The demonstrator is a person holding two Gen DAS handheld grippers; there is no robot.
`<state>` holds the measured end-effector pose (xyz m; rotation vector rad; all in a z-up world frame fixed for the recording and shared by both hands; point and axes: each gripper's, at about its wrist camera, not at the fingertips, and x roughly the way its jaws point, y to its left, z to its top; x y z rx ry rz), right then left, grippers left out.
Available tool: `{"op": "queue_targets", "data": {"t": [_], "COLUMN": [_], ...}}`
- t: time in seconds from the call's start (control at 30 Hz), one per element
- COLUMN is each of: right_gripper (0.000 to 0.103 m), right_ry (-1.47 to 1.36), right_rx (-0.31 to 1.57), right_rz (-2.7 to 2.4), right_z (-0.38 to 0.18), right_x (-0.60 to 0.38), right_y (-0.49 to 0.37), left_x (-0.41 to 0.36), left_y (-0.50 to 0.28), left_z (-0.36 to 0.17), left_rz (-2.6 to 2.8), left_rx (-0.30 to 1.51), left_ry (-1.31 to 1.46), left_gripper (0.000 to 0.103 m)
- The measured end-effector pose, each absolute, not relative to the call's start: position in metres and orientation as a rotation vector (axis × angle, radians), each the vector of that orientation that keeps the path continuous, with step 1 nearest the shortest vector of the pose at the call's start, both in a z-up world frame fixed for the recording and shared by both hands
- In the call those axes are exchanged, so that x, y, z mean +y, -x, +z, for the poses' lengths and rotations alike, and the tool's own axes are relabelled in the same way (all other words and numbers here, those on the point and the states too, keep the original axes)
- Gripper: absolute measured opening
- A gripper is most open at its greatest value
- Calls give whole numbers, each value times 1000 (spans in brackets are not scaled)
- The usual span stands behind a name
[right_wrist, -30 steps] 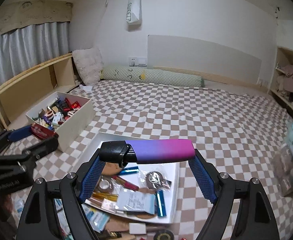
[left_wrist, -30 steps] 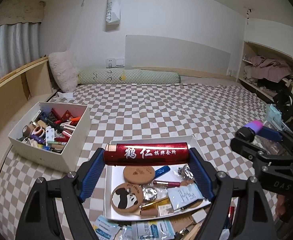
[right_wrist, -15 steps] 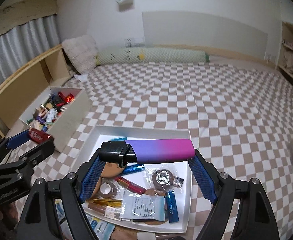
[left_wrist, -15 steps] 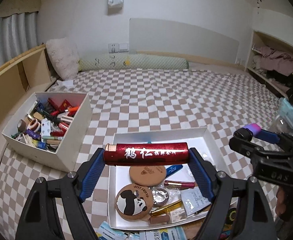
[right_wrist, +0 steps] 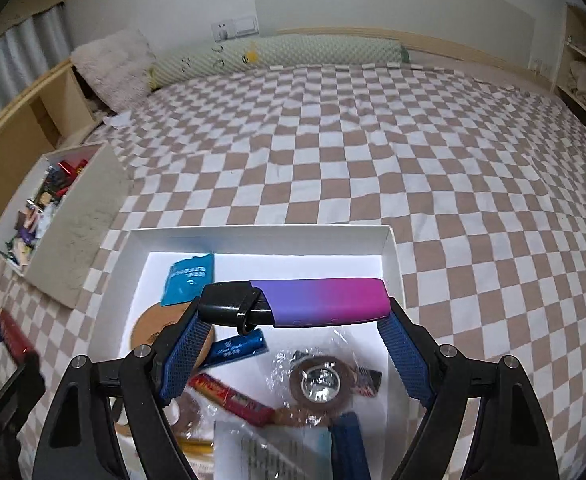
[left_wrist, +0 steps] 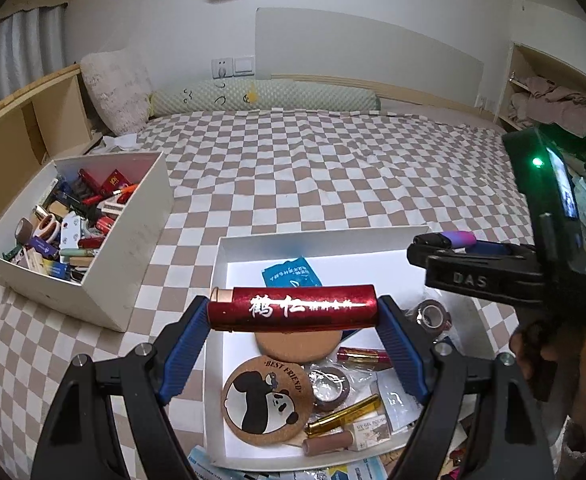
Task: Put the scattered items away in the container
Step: 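Carry the red printed lighter and purple-pink lighter up over the white tray, then open the right tool to drop the purple-pink lighter while the left tool releases the red lighter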
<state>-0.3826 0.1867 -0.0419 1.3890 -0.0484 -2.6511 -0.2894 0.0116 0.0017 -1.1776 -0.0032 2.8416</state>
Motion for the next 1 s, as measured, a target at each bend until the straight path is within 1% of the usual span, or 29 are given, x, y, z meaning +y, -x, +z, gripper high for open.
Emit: {"op": "queue_targets", "data": {"t": [0.2,0.23,0.27,0.33,0.6,0.73,0.83,1.0], "right_gripper": [85,88,97,103,103,103,103,103], "right_ry": [-1409,-1395,-1382,-1352,-1301,-1284,-1263,-1243], "right_rx": [-70,-78,-86,-117,-200,-302,-365,-368], "right_rz": [-2650,-2662,-2671,-2678,-2654,-2621,-2603,-2594], "right_z": [-60,-61,-61,-59,-45,-39,-33,-28], "right_x": [190,192,192,196,205,216,223,228], "right_y": [395,395,396,395,385,381,376,370], "left_x": [11,10,9,10,22,29,30,34], "left_y": [301,303,304,308,322,334,345,366], "left_z": [-16,-18,-20,-25,-38,-44,-48,-54], "left_rz": [2833,2833,2831,2824,2781,2755,2739,2712], "left_rx": [-5,-13,-24,-36,-59,-68,-108,-189], "left_ry": [1228,1233,1238,1252,1273,1288,1293,1308], "left_gripper": [83,83,83,83,83,83,83,82]}}
